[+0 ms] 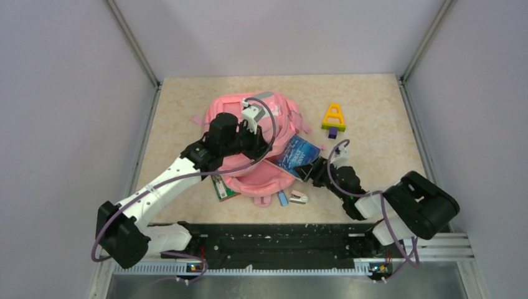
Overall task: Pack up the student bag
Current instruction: Place the book in the student bag.
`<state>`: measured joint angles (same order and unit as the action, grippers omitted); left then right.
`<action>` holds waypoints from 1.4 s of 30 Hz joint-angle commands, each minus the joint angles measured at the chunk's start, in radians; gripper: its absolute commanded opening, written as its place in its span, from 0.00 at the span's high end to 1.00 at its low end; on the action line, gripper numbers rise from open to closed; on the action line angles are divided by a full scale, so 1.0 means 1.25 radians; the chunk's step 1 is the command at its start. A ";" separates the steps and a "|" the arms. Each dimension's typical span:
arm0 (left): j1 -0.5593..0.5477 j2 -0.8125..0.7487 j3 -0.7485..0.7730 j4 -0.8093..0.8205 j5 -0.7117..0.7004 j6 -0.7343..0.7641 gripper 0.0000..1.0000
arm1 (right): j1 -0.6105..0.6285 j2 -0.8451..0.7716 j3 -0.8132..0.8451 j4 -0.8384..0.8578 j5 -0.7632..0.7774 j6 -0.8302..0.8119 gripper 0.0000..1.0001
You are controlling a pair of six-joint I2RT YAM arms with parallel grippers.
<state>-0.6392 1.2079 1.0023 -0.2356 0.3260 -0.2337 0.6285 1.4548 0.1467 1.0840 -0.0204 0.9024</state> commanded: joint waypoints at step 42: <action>0.024 -0.127 0.012 0.077 -0.022 -0.033 1.00 | 0.004 -0.474 0.066 -0.213 0.028 0.256 1.00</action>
<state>-0.6193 1.0901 0.9947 -0.2401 0.3019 -0.2607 0.6121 0.9043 0.1627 0.6109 0.0257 1.0901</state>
